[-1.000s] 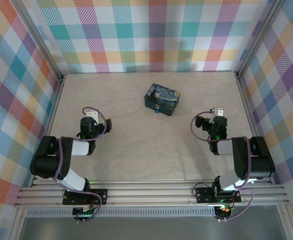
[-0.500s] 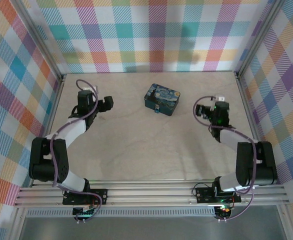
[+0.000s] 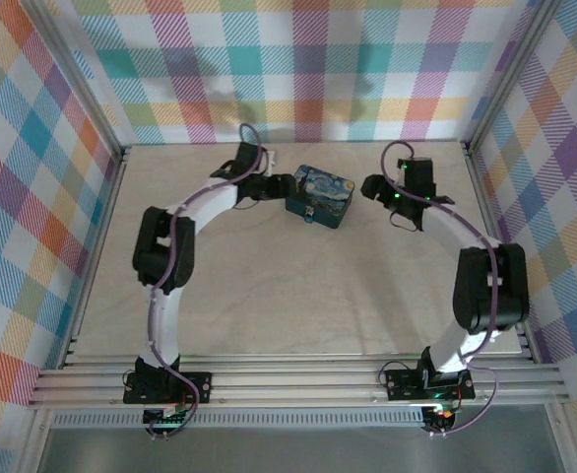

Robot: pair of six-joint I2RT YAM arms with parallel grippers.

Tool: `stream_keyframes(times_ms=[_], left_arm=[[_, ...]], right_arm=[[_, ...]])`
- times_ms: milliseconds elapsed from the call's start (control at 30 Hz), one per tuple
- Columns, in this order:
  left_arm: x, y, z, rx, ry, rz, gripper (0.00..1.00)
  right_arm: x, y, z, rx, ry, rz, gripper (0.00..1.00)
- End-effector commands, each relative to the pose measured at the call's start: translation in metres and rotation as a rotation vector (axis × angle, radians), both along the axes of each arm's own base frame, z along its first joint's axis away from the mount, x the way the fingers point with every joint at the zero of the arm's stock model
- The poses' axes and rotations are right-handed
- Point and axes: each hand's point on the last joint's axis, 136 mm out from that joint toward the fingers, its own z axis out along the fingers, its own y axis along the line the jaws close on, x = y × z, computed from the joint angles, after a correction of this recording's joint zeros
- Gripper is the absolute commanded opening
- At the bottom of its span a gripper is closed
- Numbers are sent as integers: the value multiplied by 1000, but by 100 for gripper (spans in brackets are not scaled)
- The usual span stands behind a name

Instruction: Unlock a padlock with a key

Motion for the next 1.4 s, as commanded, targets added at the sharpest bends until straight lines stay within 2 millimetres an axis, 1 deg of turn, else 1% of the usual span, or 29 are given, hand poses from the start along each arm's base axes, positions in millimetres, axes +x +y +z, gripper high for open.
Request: stream_keyframes(times_ms=[0,100,133,200,267,367,467,567,633,700,733,800,900,933,1000,1067,1133,1233,1300,1367], left_arm=[[-21,-27,-13,25,130,-67,66],[-25,-26,-28,80,171,-45,59],[-28,-23,-33,90,186,-34,56],[-35,-15,-40,117,203,-13,54],[-45,-7,-45,140,213,2,54],[-65,8,-52,163,233,22,54],[-88,22,-58,175,250,38,54],[-112,37,-54,188,243,52,54],[-123,50,-44,206,218,66,55],[-129,57,-33,214,191,73,56],[-128,61,-27,214,180,76,58],[-126,62,-17,210,171,68,59],[-114,56,-6,206,165,49,60],[-109,53,-4,204,164,44,60],[-101,48,1,195,156,42,60],[-95,46,0,191,150,50,60],[-93,46,-6,195,161,66,60],[-96,47,-18,193,195,81,60],[-102,50,-24,196,214,88,60],[-106,53,-26,205,219,96,60]], right_arm=[[-18,34,-22,112,176,64,76],[-17,53,-31,133,225,120,72],[-16,58,-35,138,241,138,70],[-14,64,-40,141,267,161,69],[-12,69,-44,138,291,179,67],[-12,78,-48,145,311,211,65],[-19,91,-52,121,320,254,65],[-31,105,-56,115,341,308,68],[-40,109,-59,126,357,330,72],[-46,107,-61,120,371,328,74],[-48,105,-61,111,373,324,74],[-51,99,-55,89,363,311,74],[-50,87,-34,21,311,280,73],[-47,81,-26,-20,288,260,73],[-37,68,-3,-158,223,224,72],[-23,69,18,-240,157,228,72],[-6,77,32,-256,123,247,72],[21,94,37,-236,125,278,73],[36,109,33,-221,135,307,73],[50,126,31,-214,129,337,72]])
